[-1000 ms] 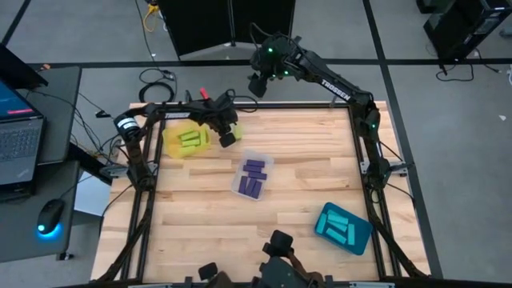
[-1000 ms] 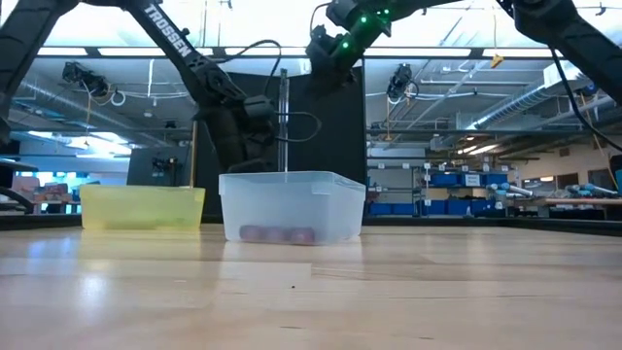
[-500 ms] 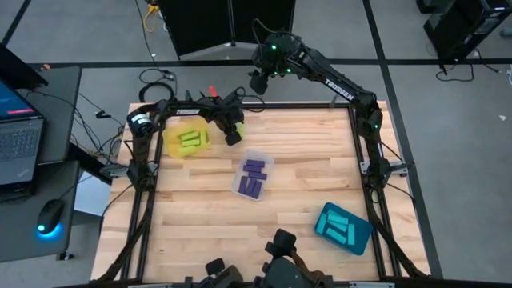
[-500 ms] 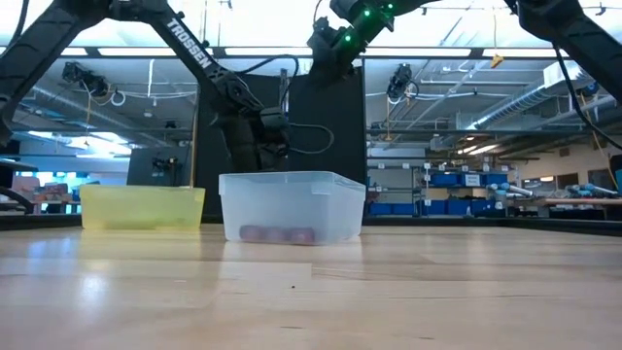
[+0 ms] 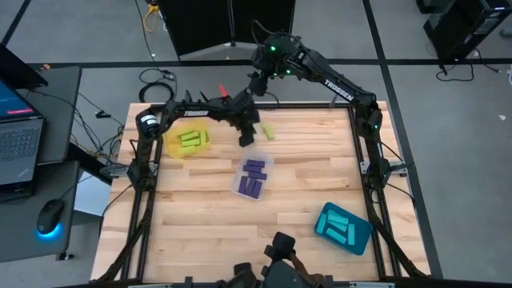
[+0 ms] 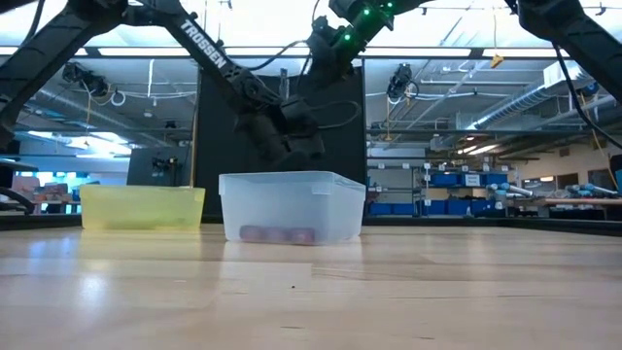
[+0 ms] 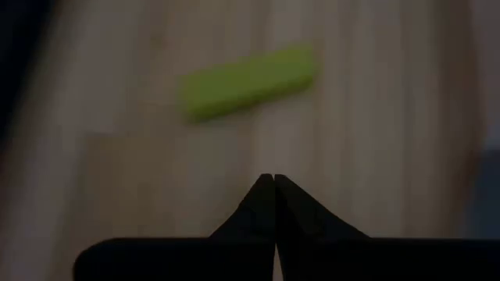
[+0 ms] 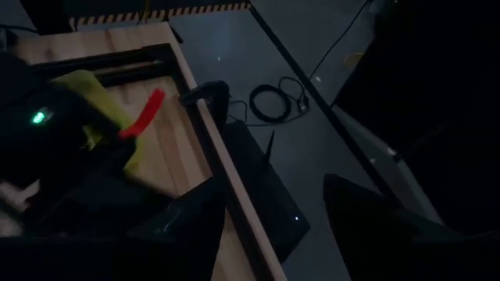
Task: Sort blocks
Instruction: Put the green block into the yellow bin
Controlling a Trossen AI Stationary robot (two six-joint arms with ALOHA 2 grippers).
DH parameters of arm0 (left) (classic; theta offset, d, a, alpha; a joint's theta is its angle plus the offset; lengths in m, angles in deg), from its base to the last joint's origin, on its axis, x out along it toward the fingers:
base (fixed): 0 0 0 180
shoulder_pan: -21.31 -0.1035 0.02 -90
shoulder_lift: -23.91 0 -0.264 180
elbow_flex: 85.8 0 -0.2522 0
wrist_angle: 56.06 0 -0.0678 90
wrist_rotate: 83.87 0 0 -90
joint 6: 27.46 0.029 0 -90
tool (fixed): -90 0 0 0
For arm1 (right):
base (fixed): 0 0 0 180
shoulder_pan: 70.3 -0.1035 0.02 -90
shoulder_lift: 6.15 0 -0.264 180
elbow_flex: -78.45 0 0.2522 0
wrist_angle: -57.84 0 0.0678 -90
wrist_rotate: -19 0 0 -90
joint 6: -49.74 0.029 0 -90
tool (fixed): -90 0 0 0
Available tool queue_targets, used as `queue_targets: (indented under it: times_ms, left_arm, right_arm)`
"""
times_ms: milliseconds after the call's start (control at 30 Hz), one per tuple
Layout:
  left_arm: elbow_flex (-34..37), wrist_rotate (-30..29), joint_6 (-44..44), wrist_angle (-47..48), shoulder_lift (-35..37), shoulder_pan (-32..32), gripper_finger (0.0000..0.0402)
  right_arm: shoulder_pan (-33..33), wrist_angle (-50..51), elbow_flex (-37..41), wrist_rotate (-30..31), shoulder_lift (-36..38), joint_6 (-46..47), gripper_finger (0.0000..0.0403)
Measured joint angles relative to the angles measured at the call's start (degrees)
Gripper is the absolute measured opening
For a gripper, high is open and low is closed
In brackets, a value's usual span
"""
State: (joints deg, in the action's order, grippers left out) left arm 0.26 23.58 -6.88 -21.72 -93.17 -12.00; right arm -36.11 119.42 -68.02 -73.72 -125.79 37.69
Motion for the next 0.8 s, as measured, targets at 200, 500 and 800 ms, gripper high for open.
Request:
queue_targets:
  times_ms: [200, 500, 800]
  left_arm:
    - [0.04, -7.74, -2.98, 0.95, 0.04, 1.04, 0.0000]
    - [4.71, -9.21, -6.04, -0.11, 8.28, -0.27, 0.0000]
    - [22.61, -7.95, -11.65, -15.31, 28.56, -1.04, 0.0000]
  right_arm:
    - [0.00, 3.41, 0.00, -0.04, 0.07, -0.11, 0.0221]
    - [1.34, 13.11, -0.02, 0.97, 0.07, -0.35, 0.0220]
    - [4.90, 4.86, 7.73, -0.36, 0.25, 2.28, 0.0220]
